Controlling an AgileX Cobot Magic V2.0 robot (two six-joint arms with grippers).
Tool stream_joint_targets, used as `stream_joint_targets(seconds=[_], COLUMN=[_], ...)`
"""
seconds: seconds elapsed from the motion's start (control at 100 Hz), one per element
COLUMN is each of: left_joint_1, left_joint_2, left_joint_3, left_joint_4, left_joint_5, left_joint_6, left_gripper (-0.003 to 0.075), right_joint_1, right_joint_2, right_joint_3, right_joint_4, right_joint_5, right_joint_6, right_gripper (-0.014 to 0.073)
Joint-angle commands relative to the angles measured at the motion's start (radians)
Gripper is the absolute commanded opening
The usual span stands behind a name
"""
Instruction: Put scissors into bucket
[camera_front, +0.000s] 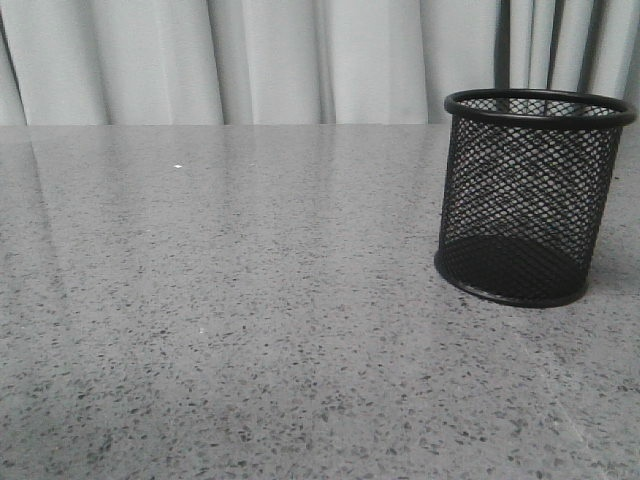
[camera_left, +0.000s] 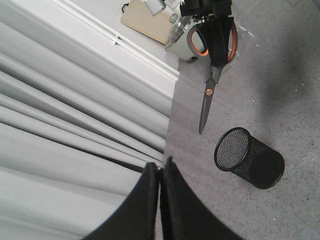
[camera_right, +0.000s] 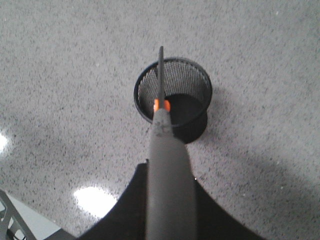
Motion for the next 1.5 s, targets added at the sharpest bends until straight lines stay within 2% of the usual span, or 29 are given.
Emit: stream_joint_targets(seconds=[0.0,0.43,0.76,0.85,1.02,1.07,1.12,1.24,1.29,1.36,1.41,1.46,1.49], left_joint_1=[-0.008,-0.008,-0.008,-0.008,-0.008,-0.008,-0.008,-0.008,-0.008,-0.008,-0.008,-0.008,-0.008], left_joint_2=[0.008,0.008,0.008,0.008,0.008,0.008,0.008,0.008,0.008,0.008,0.000,-0.014,-0.027], left_joint_3=[-0.019,-0.019,-0.019,-0.019,-0.019,-0.019,-0.019,-0.019,-0.019,-0.019,-0.019,-0.019,-0.016], left_joint_4=[0.000,0.005,0.005,0.003,0.003,0.003,0.003,0.006,0.035,0.130,0.231,0.353,0.409], left_joint_5=[-0.064,-0.059,0.044,0.047,0.047,0.047,0.047,0.039,0.009,-0.062,-0.116,-0.156,-0.168], left_joint_6=[-0.016,-0.016,-0.018,-0.023,-0.040,-0.040,-0.040,-0.054,-0.115,-0.280,-0.463,-0.631,-0.725], left_gripper=[-0.0020,-0.0020,-0.0020,-0.0020,-0.0020,-0.0020,-0.0020,-0.0020,-0.0020,-0.0020,-0.0020,-0.0020,-0.0020], right_joint_1=[0.004,0.004,0.004,0.004,0.004,0.004,0.004,0.004,0.004,0.004,0.004,0.004,0.004], right_joint_2=[0.006,0.276,0.373,0.376,0.378,0.378,0.378,0.378,0.376,0.366,0.352,0.328,0.302], right_joint_3=[0.006,0.016,-0.077,-0.115,-0.150,-0.154,-0.165,-0.233,-0.298,-0.397,-0.464,-0.511,-0.524], right_joint_4=[0.004,0.026,0.026,0.026,0.020,0.020,0.020,0.006,-0.010,-0.035,-0.049,-0.056,-0.056], right_joint_5=[0.034,0.034,0.034,0.034,0.034,0.034,0.032,0.032,0.032,0.032,0.031,0.023,0.018], right_joint_6=[0.007,0.003,0.003,0.003,0.003,0.003,0.003,0.003,0.003,0.003,0.003,0.003,0.003], right_gripper=[-0.0066,-0.0066,-0.0046,0.0047,0.0373,0.0435,0.0461,0.0461,0.0461,0.0439,0.0367,0.0240,0.0131])
